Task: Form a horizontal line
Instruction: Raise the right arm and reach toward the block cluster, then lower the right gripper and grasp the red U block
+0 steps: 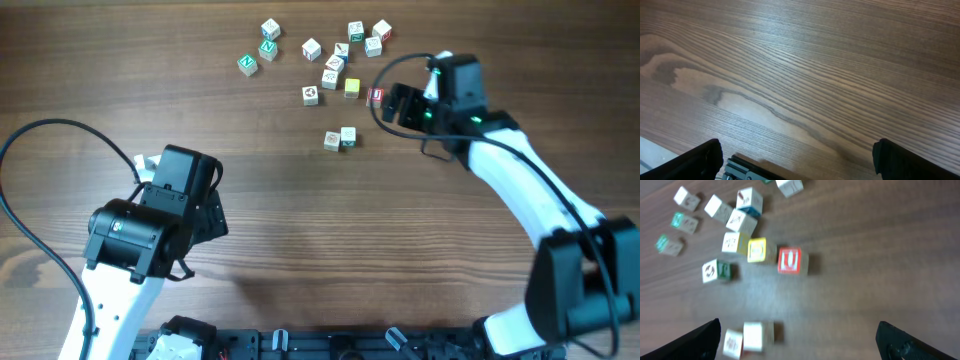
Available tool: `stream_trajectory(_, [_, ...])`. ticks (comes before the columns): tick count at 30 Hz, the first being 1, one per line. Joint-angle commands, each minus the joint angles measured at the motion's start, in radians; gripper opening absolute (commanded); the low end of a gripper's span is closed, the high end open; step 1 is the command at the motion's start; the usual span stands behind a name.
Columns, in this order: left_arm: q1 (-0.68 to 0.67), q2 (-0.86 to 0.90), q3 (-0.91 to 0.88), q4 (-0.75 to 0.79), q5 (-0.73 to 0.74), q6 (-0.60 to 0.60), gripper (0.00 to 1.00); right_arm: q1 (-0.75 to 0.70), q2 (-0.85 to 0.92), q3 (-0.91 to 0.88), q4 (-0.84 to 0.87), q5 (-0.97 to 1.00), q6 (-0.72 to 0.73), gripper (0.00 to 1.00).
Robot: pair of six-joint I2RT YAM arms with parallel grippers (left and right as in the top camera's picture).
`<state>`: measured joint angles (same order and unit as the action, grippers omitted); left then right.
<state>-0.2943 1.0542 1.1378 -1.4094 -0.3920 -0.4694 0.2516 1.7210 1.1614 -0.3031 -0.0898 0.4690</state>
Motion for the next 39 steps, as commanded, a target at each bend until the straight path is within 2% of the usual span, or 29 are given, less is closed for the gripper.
stream_trajectory(1, [0.005,-0.007,-0.006,0.002,-0.002,-0.017,1.00,0.044,0.109,0.081,0.026,0.135,-0.024,1.00])
stream_trajectory(8, [0.005,-0.007,-0.006,0.002,-0.002,-0.017,1.00,0.052,0.257,0.197,0.072,0.158,-0.026,0.97])
stream_trajectory(16, [0.005,-0.007,-0.006,0.002,-0.002,-0.017,1.00,0.091,0.356,0.208,0.170,0.231,-0.051,0.94])
stream_trajectory(21, [0.005,-0.007,-0.006,0.002,-0.002,-0.017,1.00,0.101,0.384,0.208,0.207,0.237,-0.051,0.80])
stream_trajectory(25, [0.005,-0.007,-0.006,0.002,-0.002,-0.017,1.00,0.105,0.402,0.208,0.228,0.237,-0.050,0.74])
stream_trajectory(35, [0.005,-0.007,-0.006,0.002,-0.002,-0.017,1.00,0.105,0.436,0.208,0.232,0.255,-0.051,0.72])
stream_trajectory(39, [0.005,-0.007,-0.005,0.002,-0.002,-0.017,1.00,0.105,0.436,0.207,0.227,0.255,-0.050,0.63])
